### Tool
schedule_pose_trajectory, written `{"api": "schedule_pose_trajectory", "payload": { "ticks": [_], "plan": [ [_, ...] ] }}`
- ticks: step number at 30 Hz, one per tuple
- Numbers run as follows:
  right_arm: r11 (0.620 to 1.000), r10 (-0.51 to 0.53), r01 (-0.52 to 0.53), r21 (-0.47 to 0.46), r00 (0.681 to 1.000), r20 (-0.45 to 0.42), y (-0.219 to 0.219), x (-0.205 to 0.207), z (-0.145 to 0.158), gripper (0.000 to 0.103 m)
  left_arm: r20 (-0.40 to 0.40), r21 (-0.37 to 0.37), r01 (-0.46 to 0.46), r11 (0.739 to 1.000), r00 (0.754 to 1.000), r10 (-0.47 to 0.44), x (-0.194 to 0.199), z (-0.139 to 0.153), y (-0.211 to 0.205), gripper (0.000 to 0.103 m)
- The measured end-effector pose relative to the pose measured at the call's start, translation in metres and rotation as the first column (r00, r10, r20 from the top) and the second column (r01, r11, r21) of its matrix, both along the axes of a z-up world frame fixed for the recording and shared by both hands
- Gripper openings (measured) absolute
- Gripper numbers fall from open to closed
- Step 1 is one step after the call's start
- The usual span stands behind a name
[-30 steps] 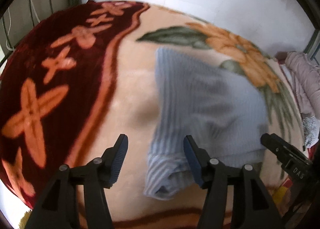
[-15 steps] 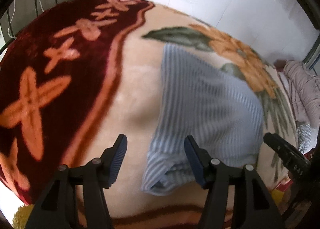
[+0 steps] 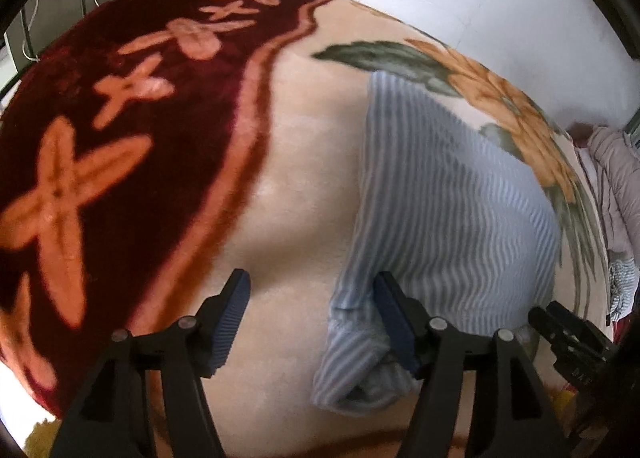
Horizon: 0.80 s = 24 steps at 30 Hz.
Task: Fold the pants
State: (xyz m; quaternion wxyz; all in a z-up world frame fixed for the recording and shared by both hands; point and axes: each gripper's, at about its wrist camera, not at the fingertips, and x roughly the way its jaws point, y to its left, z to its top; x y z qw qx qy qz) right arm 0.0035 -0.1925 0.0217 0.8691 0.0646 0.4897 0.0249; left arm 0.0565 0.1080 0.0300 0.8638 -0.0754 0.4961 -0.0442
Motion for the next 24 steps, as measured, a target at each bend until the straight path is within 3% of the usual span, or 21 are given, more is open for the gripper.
{"api": "schedule_pose_trajectory", "payload": {
  "ticks": [7, 12, 24],
  "plan": [
    [0.999, 0.017, -0.021, 0.045, 0.997, 0.069, 0.019, -0.023, 0.031, 0.062, 0.031, 0.019, 0.053, 0.998, 0.998, -0.054, -0.028, 0.024, -0.011, 0.068],
    [0.998, 0.016, -0.023, 0.060, 0.994, 0.109, 0.033, -0.042, 0.041, 0.062, 0.048, 0.045, 0.080, 0.996, 0.995, -0.082, -0.051, 0.031, -0.021, 0.078],
    [0.999, 0.004, -0.008, 0.041, 0.995, 0.103, 0.046, -0.057, 0.012, 0.062, 0.010, 0.099, 0.117, 0.988, 0.993, -0.119, -0.066, 0.001, -0.039, 0.081]
  ]
}}
